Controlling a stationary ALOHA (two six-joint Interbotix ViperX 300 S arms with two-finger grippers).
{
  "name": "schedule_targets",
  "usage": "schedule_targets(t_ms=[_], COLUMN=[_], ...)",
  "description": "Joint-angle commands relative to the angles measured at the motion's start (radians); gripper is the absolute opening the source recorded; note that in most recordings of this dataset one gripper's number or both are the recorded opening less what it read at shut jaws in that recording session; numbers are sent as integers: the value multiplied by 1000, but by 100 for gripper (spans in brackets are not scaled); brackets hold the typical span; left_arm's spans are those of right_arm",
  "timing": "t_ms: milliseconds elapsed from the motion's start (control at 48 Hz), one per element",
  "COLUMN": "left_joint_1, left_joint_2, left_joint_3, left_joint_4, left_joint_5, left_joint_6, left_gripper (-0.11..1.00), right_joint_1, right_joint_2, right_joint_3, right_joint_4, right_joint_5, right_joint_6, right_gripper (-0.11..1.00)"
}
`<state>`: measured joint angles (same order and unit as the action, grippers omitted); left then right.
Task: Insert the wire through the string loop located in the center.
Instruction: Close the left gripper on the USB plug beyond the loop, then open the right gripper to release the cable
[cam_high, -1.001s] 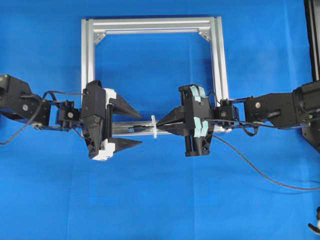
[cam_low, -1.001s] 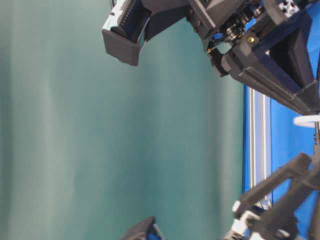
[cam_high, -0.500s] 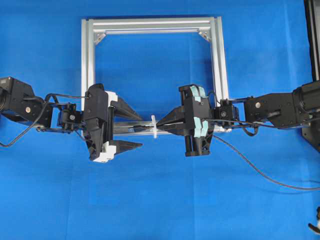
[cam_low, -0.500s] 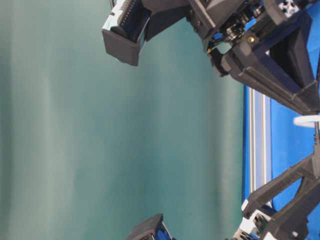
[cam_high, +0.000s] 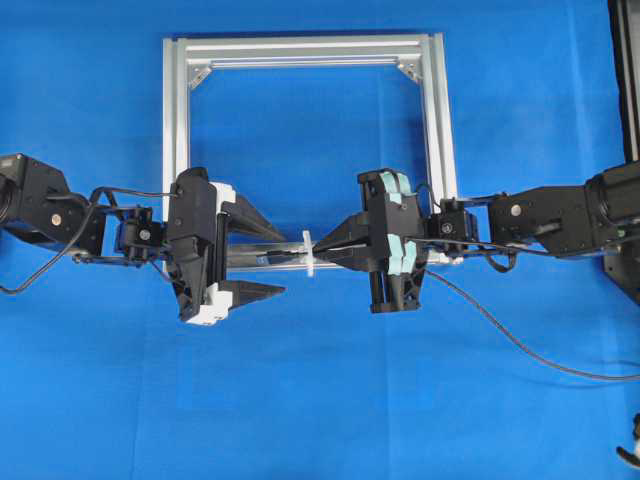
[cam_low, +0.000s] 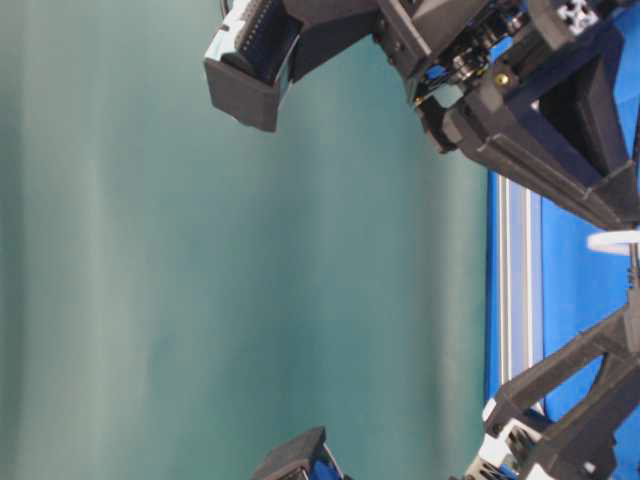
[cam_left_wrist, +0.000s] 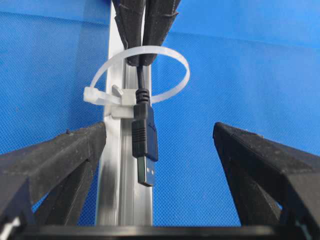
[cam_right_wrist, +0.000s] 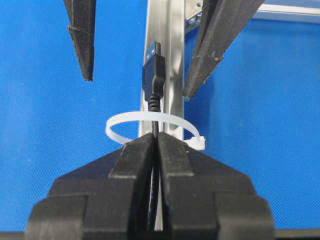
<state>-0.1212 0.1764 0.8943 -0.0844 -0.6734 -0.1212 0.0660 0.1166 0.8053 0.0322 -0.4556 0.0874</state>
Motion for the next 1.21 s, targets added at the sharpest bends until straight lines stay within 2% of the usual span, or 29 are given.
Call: schedule_targets(t_ms=[0, 479, 605, 646, 709, 855, 917, 959, 1188], left_joint_1=[-2, -2, 0, -2, 0, 0, 2, 3, 6], left_joint_2=[-14, -14, -12, -12, -11, -11, -11, -11, -11], left_joint_3=[-12, -14, -18, -21, -25, -25, -23, -23, -23], left_joint_4=[3, 3, 3, 3, 3, 3, 2, 0, -2], left_joint_5=[-3, -5, -3, -3, -5, -3, -5, -5, -5], left_joint_6=[2, 2, -3, -6, -8, -9, -9, -9, -11], left_gripper=[92, 92, 89, 84, 70, 27, 11, 8, 9], right_joint_1=[3, 3, 3, 3, 3, 3, 3, 3, 3], right_joint_2=[-11, -11, -11, -11, -11, -11, -9, -11, -11], right_joint_3=[-15, -14, -15, -15, -15, -14, -14, -14, -14], right_joint_4=[-2, 0, 0, -2, 0, 0, 0, 0, 0], right_joint_5=[-11, -11, -11, -11, -11, -11, -11, -11, -9], right_joint_6=[0, 0, -2, 0, 0, -2, 0, 0, -2], right_gripper=[-2, -2, -2, -2, -2, -2, -2, -2, -2])
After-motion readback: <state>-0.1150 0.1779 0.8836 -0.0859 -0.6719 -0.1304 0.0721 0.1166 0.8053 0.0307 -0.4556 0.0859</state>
